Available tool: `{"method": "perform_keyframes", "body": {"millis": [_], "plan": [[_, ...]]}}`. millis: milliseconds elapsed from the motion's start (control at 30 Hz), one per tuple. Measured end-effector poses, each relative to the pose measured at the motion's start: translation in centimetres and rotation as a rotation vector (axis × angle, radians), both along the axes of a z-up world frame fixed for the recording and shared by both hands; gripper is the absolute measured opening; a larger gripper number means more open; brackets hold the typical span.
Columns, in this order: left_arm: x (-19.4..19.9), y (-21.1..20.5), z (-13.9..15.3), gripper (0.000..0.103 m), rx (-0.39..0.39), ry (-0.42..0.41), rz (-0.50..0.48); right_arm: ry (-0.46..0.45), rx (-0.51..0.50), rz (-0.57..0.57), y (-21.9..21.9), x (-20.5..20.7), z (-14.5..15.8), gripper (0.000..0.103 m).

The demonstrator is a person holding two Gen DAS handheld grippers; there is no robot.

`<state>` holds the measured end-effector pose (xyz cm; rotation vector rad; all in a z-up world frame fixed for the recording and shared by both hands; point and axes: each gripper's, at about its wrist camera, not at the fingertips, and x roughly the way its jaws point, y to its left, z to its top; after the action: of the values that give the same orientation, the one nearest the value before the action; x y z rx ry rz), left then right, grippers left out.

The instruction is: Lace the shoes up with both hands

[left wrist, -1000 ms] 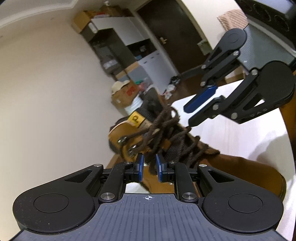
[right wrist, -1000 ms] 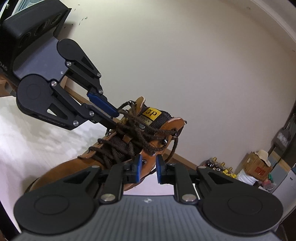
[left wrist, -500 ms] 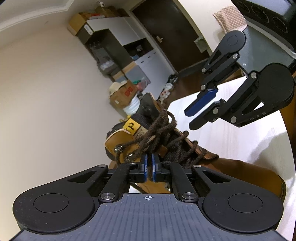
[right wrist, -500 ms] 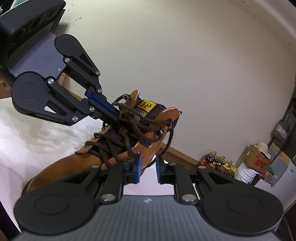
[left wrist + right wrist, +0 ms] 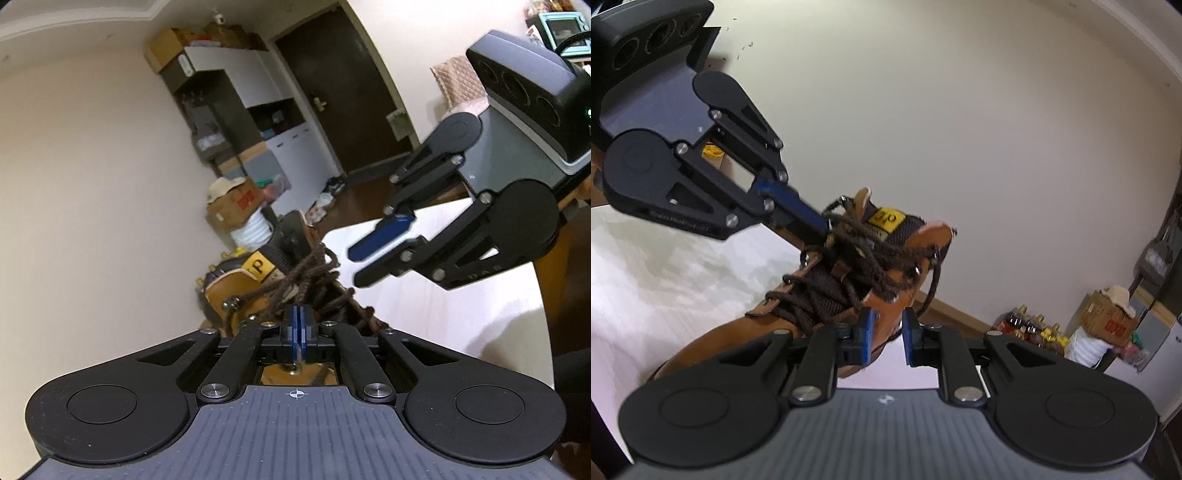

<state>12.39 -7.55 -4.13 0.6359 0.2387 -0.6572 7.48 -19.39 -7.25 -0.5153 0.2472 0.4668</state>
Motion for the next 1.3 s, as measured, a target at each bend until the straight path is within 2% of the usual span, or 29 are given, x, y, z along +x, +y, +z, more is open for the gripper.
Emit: {"method": "perform_keyframes", "body": {"millis": [233, 433, 533, 600, 700, 833, 967, 1033, 1100, 1200, 1300], "plan": [[-0.2, 0.3, 0.3, 0.001, -0.002, -0.018, 0.009, -0.155, -0.186, 0.014, 2.2, -0.6, -0.8, 0.018], [-0.2, 0.2, 0.3, 0.002, 0.003, -0.027, 0.013, -0.212, -0.274, 0.030, 3.2, -0.6, -1.5, 0.017], [-0.5, 0.0, 0.1, 0.002, 0.009, -0.030, 0.012, -0.236, -0.304, 0.035, 3.5, -0.6, -1.6, 0.010], [-0.6, 0.0, 0.1, 0.002, 0.008, -0.036, 0.015, -0.215, -0.278, 0.045, 3.2, -0.9, -1.3, 0.003], [-0.8, 0.1, 0.1, 0.002, -0.006, -0.050, 0.022, -0.189, -0.197, 0.053, 2.3, -1.5, -0.3, 0.003], [-0.8, 0.0, 0.0, 0.002, -0.012, -0.047, 0.023, -0.205, -0.101, 0.070, 1.2, -2.7, 1.3, 0.001], [-1.3, -0.5, -0.4, 0.003, 0.042, -0.073, 0.019, -0.216, -0.113, 0.076, 1.2, -2.3, 1.4, 0.001], [-1.5, -0.4, -0.2, 0.008, 0.052, -0.080, 0.010, -0.199, -0.110, 0.060, 0.9, -1.8, 1.2, 0.001], [-1.6, -0.1, 0.0, 0.008, 0.059, -0.095, 0.005, -0.184, -0.107, 0.042, 0.6, -1.3, 1.1, 0.005], [-1.6, -0.2, 0.0, 0.008, 0.097, -0.158, 0.038, -0.171, -0.117, 0.023, 0.3, -0.8, 0.7, 0.013], [-1.2, -0.7, -0.4, 0.008, 0.147, -0.197, 0.039, -0.157, -0.112, 0.005, 0.0, -0.4, 0.5, 0.013]]}}
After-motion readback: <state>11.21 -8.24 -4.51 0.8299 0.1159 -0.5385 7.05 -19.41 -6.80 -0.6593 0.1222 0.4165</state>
